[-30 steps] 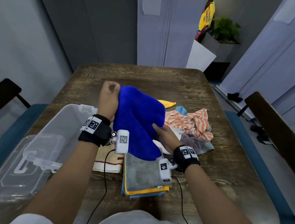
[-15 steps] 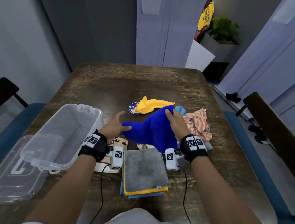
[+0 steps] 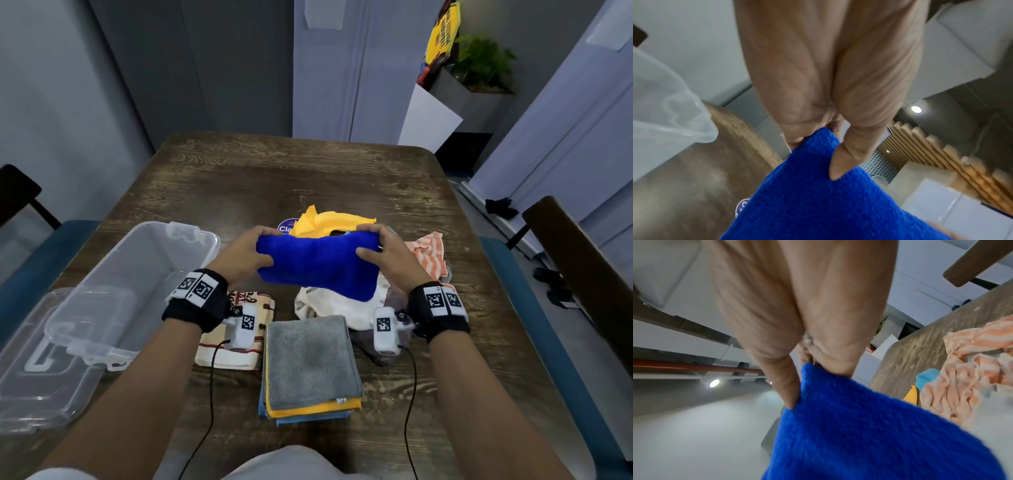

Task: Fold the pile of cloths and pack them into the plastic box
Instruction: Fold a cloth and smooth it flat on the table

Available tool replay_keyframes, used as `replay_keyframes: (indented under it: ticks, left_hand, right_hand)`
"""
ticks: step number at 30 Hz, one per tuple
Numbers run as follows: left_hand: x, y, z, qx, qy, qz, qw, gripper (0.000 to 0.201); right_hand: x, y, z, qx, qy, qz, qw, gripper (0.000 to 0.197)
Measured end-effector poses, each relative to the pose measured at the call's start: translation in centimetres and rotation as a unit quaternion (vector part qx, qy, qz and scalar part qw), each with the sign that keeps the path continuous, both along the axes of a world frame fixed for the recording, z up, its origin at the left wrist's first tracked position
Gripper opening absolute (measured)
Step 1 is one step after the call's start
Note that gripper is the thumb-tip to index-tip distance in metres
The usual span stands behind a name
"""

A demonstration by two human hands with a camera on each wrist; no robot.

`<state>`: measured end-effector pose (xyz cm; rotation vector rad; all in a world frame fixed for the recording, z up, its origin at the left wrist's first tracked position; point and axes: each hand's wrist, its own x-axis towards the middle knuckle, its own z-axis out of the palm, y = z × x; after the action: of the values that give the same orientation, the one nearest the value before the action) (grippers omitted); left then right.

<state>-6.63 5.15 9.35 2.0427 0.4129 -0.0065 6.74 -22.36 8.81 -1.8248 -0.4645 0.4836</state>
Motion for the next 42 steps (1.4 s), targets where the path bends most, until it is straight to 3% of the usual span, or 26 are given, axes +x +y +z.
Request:
replay_keyframes:
  ticks: [4, 9, 16, 19, 22, 25, 30, 35, 42]
  left_hand:
    - [0.6, 0.1, -0.7, 0.107, -0.011, 0.009, 0.994, 0.044]
    - [0.6, 0.1, -1.4, 0.208, -0.036, 0.035, 0.977, 0.022]
    - [0.3, 0.4, -1.5, 0.178, -0.102, 0.050, 0.977, 0.018]
    - [-0.3, 0.3, -1.3, 0.036, -0.113, 0.074, 0.990, 0.004]
    - [-0.2, -0.8, -1.5, -0.073, -0.112, 0.136, 0.982, 0.012]
    - [0.3, -3.0, -1.6, -0.010, -0.128, 0.192, 0.973, 0.013]
    - [-0.1, -4.6, -2.4, 0.125, -0.129, 0.226, 0.958, 0.021]
    - [-0.6, -3.6, -4.4, 0.128, -0.085, 0.225, 0.962, 0.035]
    - [-1.9, -3.5, -5.4, 0.110, -0.039, 0.229, 0.966, 0.029]
  right_hand:
    - [-0.4, -0.1, 0.3, -0.068, -0.106, 0.015, 0.992, 0.042]
    - [-0.8, 0.1, 0.3, -0.124, -0.194, -0.061, 0.971, 0.028]
    - [-1.2, 0.2, 0.0, -0.141, -0.253, -0.124, 0.949, 0.013]
    - [-1.6, 0.2, 0.1, -0.113, -0.232, -0.107, 0.960, 0.010]
    - [-2.4, 1.0, 0.3, -0.046, -0.163, -0.096, 0.981, 0.016]
    - [-3.2, 2.3, 0.0, -0.016, -0.124, -0.145, 0.981, 0.021]
    - [-4.1, 3.6, -1.6, -0.019, -0.141, -0.233, 0.962, 0.028]
    - [-4.3, 3.5, -2.9, -0.083, -0.140, -0.228, 0.960, 0.031]
    - [-5.2, 4.0, -4.2, -0.169, -0.111, -0.193, 0.960, 0.030]
